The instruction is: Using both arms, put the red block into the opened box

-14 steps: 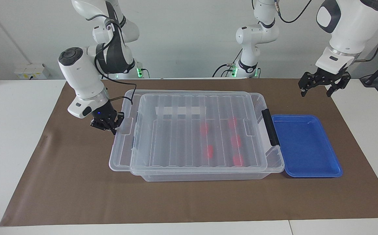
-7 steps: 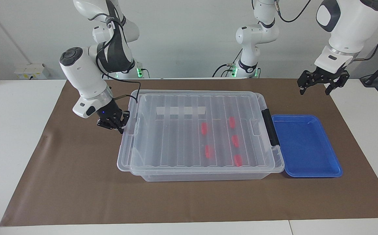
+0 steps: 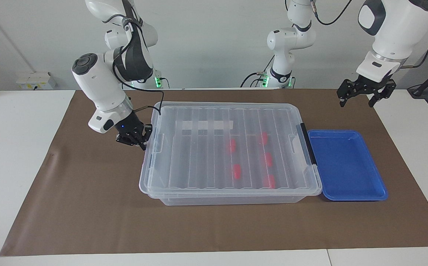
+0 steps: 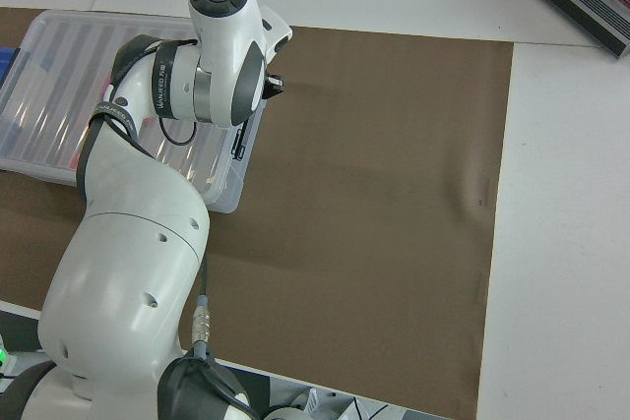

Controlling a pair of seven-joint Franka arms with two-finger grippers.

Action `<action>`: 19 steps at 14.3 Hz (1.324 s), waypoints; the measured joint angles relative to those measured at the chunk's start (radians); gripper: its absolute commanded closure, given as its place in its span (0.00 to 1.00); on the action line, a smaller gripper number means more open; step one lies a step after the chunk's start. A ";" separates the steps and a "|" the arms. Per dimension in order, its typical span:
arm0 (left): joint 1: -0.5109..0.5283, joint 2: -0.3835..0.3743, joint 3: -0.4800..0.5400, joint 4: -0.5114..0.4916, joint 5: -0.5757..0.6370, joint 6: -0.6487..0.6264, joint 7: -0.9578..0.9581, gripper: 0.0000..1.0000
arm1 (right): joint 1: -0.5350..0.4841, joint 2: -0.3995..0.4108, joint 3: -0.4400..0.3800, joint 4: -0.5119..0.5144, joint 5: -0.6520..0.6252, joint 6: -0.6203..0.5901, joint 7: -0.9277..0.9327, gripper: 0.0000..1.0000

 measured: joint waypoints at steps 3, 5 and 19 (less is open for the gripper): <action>0.000 0.000 0.000 0.000 0.000 0.012 0.000 0.00 | -0.001 0.000 -0.001 0.000 -0.003 0.000 0.000 0.61; 0.000 0.000 0.000 0.000 0.000 0.013 0.000 0.00 | -0.007 0.000 -0.006 0.006 -0.046 0.000 0.000 0.00; -0.024 -0.002 0.002 0.000 0.000 0.017 -0.002 0.00 | -0.075 -0.105 -0.021 0.230 -0.250 -0.404 0.103 0.00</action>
